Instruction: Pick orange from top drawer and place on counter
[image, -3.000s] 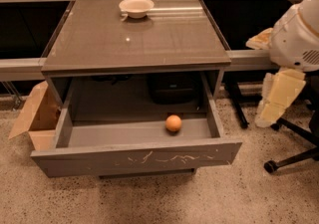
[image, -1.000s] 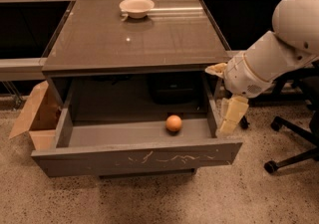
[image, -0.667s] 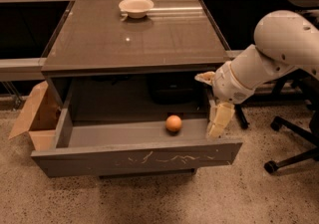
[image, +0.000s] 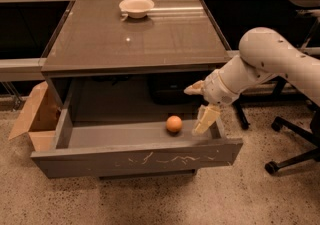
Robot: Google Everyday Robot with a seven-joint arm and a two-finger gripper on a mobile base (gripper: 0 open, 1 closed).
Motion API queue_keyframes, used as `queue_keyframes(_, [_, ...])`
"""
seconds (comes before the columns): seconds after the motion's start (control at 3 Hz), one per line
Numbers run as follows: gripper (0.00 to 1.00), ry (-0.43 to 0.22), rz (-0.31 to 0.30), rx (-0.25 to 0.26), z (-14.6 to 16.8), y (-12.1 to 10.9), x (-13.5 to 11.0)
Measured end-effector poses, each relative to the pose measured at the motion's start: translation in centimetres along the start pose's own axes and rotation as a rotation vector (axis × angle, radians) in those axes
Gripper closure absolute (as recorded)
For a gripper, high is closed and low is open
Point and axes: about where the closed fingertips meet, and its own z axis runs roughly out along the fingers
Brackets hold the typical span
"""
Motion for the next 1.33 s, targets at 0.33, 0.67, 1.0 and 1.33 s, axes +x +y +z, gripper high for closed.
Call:
queue_keyframes(0.33, [0.31, -0.019, 0.002, -0.030, 2.1, -1.2, 0.8])
queue_keyframes(0.67, [0.54, -0.027, 0.004, -0.069, 4.5, -2.6, 1.5])
queue_keyframes(1.0, [0.50, -0.028, 0.004, -0.093, 5.9, -3.2, 1.9])
queue_keyframes(1.33, [0.36, -0.035, 0.001, -0.134, 8.0, -3.4, 2.1])
